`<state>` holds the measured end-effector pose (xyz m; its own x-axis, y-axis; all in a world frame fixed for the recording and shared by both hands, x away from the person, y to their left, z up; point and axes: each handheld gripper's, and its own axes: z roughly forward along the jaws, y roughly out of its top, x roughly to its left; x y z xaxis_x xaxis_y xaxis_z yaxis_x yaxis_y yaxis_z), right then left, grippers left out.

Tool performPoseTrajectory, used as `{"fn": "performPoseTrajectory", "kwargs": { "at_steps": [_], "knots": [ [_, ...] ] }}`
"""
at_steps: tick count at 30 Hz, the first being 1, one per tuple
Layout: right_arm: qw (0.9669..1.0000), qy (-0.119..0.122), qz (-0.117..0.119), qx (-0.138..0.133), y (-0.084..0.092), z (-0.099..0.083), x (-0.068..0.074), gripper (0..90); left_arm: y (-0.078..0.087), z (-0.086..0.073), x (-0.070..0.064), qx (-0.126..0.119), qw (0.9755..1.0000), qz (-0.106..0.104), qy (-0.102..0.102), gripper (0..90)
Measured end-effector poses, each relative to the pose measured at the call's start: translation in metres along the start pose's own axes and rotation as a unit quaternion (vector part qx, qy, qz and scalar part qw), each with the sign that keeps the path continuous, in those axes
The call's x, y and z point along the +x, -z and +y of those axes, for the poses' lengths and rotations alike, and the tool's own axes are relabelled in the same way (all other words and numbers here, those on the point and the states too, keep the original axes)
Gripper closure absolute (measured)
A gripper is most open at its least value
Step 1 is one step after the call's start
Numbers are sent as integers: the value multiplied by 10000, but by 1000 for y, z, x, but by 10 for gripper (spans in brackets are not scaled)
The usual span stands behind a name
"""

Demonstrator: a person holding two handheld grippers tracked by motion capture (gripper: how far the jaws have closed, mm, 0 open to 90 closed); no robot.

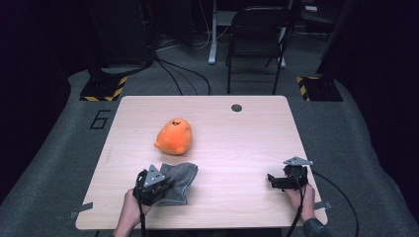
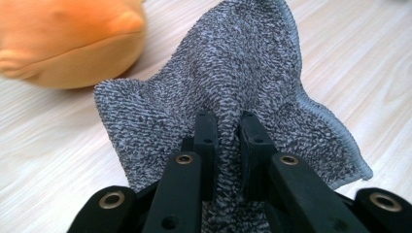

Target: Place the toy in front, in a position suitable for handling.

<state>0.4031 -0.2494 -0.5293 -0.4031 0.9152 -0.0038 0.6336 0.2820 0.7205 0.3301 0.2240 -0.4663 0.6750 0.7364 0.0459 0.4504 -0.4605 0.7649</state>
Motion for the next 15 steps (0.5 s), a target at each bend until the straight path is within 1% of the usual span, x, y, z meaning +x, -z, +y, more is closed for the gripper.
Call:
{"fn": "performPoseTrajectory", "kwargs": {
  "at_steps": [2, 6, 8, 11, 13, 15],
  "knots": [
    [10000, -2, -1, 1, 0, 0, 0, 14, -6, 4, -5, 25, 9999, -90, -67, 803],
    [10000, -3, -2, 0, 0, 0, 0, 14, -11, 9, -10, 12, 9998, -156, -127, 802],
    [10000, -2, -1, -1, 0, 0, 0, 14, -14, 13, -12, 51, 9996, -212, -185, 801],
    [10000, -2, -1, -3, 0, 0, 0, 14, -21, 17, -17, 58, 9993, -310, -200, 800],
    [10000, -4, -1, -2, 0, 0, 0, 14, -22, 18, -18, 56, 9992, -330, -207, 799],
    [10000, 2, 2, -1, 0, 0, 0, 14, -25, 20, -20, 94, 9989, -386, -256, 797]
  ]
}}
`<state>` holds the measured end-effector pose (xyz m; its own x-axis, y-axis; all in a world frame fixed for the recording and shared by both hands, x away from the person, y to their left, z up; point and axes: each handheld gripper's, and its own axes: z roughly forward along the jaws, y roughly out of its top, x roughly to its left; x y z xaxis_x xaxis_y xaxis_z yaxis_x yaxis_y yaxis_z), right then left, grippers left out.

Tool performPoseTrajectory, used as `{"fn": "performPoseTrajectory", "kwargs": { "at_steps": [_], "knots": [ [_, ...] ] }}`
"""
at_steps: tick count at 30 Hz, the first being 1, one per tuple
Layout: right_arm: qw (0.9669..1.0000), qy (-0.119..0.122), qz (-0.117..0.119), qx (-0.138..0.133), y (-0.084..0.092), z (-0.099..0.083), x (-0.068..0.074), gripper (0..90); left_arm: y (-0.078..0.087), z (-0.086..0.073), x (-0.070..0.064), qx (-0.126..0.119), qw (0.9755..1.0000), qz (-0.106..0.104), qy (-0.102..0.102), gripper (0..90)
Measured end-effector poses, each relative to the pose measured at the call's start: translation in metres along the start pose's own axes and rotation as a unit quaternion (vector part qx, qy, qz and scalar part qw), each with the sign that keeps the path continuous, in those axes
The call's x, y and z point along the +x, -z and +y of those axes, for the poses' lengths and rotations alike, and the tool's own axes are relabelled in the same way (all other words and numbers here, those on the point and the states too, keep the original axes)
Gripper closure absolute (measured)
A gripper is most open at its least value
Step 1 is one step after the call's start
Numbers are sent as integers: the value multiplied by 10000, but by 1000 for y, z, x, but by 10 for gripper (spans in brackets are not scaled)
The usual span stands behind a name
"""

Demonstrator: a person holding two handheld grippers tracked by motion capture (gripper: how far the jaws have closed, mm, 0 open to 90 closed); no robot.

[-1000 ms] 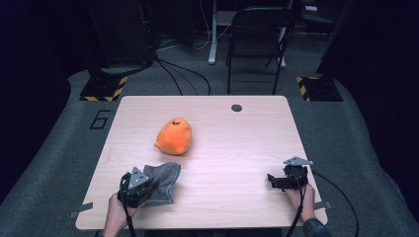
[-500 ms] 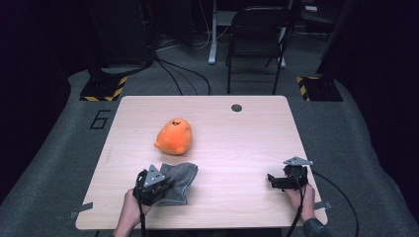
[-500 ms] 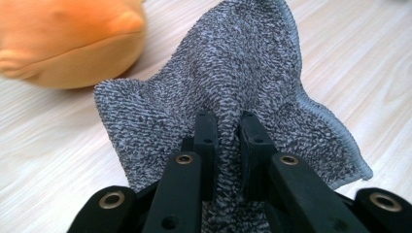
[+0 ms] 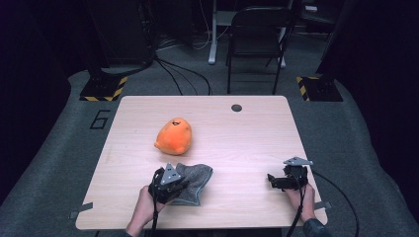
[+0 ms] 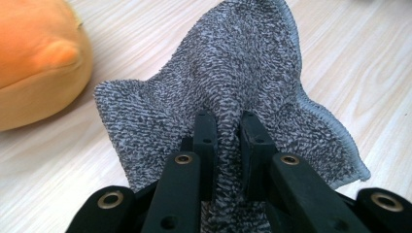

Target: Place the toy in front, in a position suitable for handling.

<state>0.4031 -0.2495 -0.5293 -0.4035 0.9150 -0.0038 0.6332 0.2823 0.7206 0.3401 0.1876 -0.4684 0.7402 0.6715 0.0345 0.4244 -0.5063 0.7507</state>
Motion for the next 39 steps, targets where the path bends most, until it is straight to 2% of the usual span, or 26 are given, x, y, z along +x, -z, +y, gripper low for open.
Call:
{"fn": "performPoseTrajectory", "kwargs": {
  "at_steps": [8, 11, 12, 15, 26, 29, 39],
  "knots": [
    [10000, 0, 1, -2, 0, 0, 0, 15, -15, 8, -6, 49, 9998, -165, -88, 795],
    [10000, -3, 0, -3, 0, 0, 0, 15, -21, 13, -10, 75, 9995, -226, -185, 793],
    [10000, -4, 0, -3, 0, 0, 0, 15, -23, 14, -12, 42, 9996, -255, -129, 793],
    [10000, -3, -1, -4, 0, 0, 0, 15, -26, 18, -14, 32, 9995, -246, -174, 793],
    [10000, -3, -1, -3, 0, 0, 0, 15, -47, 36, -30, 72, 9978, -499, -423, 790],
    [10000, -1, 0, -3, 0, 0, 0, 15, -51, 40, -33, 69, 9977, -527, -418, 789],
    [10000, -1, 0, -4, 0, 0, 0, 15, -63, 54, -46, 92, 9958, -676, -615, 788]
  ]
}}
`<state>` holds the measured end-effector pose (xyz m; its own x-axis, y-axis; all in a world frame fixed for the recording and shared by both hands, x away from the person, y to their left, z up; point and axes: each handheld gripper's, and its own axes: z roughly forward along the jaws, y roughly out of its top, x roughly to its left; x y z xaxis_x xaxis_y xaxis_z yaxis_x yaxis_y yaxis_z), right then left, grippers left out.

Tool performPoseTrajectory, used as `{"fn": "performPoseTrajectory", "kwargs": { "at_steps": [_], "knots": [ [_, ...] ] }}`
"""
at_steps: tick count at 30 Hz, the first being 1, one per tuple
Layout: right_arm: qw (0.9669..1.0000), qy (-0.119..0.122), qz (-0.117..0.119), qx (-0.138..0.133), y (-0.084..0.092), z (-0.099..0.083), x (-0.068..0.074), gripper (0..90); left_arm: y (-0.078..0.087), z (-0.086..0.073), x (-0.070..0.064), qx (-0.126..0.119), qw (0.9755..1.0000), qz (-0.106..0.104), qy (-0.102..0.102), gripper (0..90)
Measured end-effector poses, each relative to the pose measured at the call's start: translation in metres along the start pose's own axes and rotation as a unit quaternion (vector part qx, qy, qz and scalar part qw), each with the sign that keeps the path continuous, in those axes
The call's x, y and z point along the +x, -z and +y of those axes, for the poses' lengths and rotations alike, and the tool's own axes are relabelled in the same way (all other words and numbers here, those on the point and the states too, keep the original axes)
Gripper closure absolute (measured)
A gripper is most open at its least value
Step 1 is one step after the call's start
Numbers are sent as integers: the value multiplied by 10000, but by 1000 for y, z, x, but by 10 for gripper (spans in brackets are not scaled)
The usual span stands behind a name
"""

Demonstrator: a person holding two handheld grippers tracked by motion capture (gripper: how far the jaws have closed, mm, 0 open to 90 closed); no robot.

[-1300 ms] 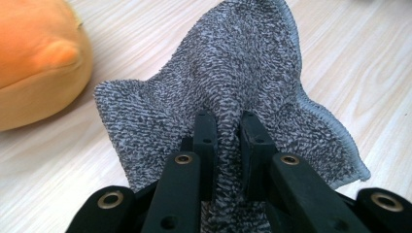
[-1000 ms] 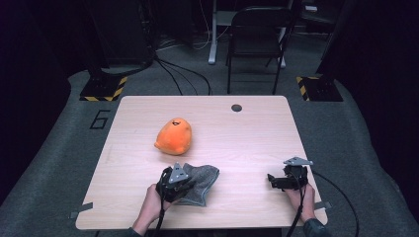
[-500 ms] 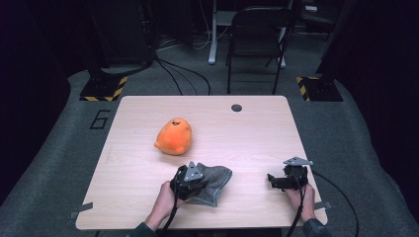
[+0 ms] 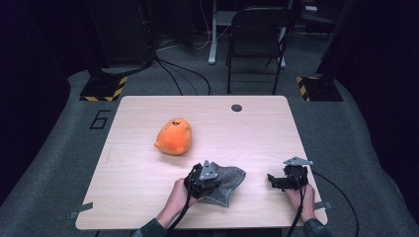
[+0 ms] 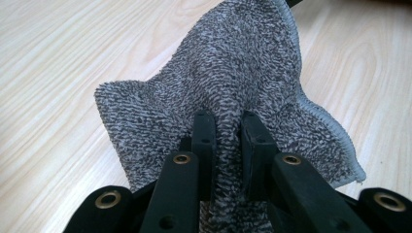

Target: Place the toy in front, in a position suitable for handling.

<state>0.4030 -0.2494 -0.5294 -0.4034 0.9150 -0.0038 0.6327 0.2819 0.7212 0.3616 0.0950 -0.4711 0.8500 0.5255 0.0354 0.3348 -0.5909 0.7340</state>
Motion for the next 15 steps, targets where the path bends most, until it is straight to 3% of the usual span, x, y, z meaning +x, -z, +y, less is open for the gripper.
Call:
{"fn": "performPoseTrajectory", "kwargs": {
  "at_steps": [3, 7, 10, 11, 12, 13, 15],
  "knots": [
    [10000, -2, 0, 0, 0, 0, 0, 15, -7, 2, -4, -5, 10000, -49, -43, 783],
    [10000, 2, 15, -1, 0, 0, 0, 21, -20, 2, -9, 169, 9998, 0, -89, 745],
    [10000, 12, 10, -1, 1, 0, 0, 22, -23, 2, -7, 227, 9997, -6, -29, 606],
    [10000, 12, 10, -1, 1, 0, 0, 22, -24, 1, -5, 266, 9996, 31, 4, 606],
    [10000, 11, 9, -3, 0, 0, 0, 22, -25, 1, -2, 274, 9996, 54, 98, 461],
    [10000, 11, 9, -3, 0, 0, 0, 22, -25, 1, -2, 274, 9996, 54, 98, 412],
    [10000, 12, 8, -2, 1, 0, 0, 22, -22, 1, 0, 246, 9995, 105, 173, 375]
  ]
}}
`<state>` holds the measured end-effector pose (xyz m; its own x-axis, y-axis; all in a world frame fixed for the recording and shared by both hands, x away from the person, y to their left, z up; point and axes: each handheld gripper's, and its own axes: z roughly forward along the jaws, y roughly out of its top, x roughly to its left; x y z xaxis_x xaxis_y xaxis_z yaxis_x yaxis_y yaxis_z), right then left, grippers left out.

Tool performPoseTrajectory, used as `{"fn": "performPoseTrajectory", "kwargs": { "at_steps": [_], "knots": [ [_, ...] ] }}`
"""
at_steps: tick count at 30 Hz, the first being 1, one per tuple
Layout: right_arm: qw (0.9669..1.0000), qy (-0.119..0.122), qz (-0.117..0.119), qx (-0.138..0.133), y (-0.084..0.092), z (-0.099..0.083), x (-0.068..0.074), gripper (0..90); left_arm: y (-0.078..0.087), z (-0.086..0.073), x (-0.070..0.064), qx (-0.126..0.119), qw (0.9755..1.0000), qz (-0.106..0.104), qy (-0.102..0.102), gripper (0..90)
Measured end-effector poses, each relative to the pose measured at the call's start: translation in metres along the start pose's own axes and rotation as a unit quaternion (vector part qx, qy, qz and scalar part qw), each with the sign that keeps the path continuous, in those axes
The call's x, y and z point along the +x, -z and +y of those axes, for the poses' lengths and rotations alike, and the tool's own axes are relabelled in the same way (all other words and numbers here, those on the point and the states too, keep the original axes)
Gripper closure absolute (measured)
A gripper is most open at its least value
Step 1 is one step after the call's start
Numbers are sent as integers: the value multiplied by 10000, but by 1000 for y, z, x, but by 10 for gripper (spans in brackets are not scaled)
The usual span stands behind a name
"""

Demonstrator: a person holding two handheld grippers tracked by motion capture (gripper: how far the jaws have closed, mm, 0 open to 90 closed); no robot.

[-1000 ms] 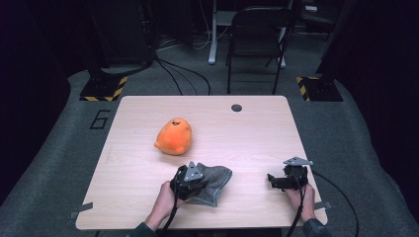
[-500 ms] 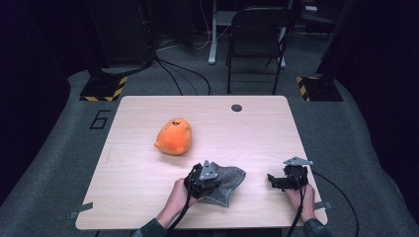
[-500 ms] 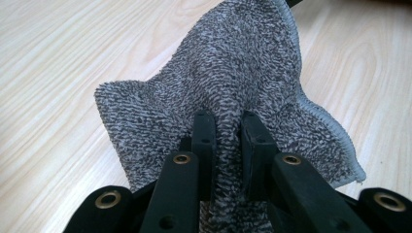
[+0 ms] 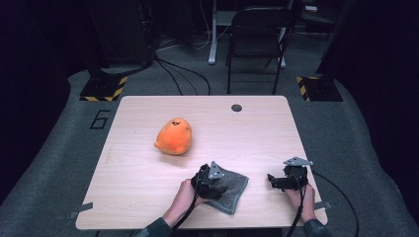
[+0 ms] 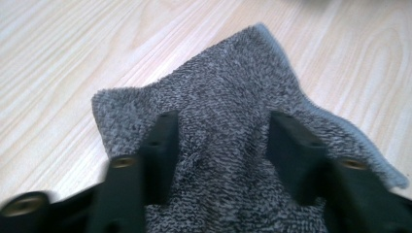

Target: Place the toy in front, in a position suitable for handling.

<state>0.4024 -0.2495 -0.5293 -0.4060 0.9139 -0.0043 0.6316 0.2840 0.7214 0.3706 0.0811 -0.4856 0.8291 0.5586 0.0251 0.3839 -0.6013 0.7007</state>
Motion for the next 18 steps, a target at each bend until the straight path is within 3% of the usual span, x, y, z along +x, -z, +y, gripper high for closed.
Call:
{"fn": "performPoseTrajectory", "kwargs": {
  "at_steps": [1, 2, 5, 11, 13, 18],
  "knots": [
    [10000, -2, -2, 0, 0, 0, 0, 22, 3, 1, 0, -2, 10000, 15, 7, 353],
    [10000, 0, -2, 0, 0, 0, 0, 22, 11, 1, 1, -74, 9999, 108, 0, 256],
    [10000, 1, 0, -4, 0, 0, 0, 21, 26, -2, 6, -194, 9996, 161, 114, 203],
    [10000, -14, -7, 21, 0, 1, 0, 21, 49, -18, 16, -362, 9979, 348, 415, 145],
    [10000, -43, -15, 56, 0, 1, 1, 21, 63, -30, 19, -464, 9961, 465, 585, 120],
    [9999, -50, 8, 91, 0, 2, 0, 20, 78, -49, 26, -502, 9930, 700, 814, 88]
  ]
}}
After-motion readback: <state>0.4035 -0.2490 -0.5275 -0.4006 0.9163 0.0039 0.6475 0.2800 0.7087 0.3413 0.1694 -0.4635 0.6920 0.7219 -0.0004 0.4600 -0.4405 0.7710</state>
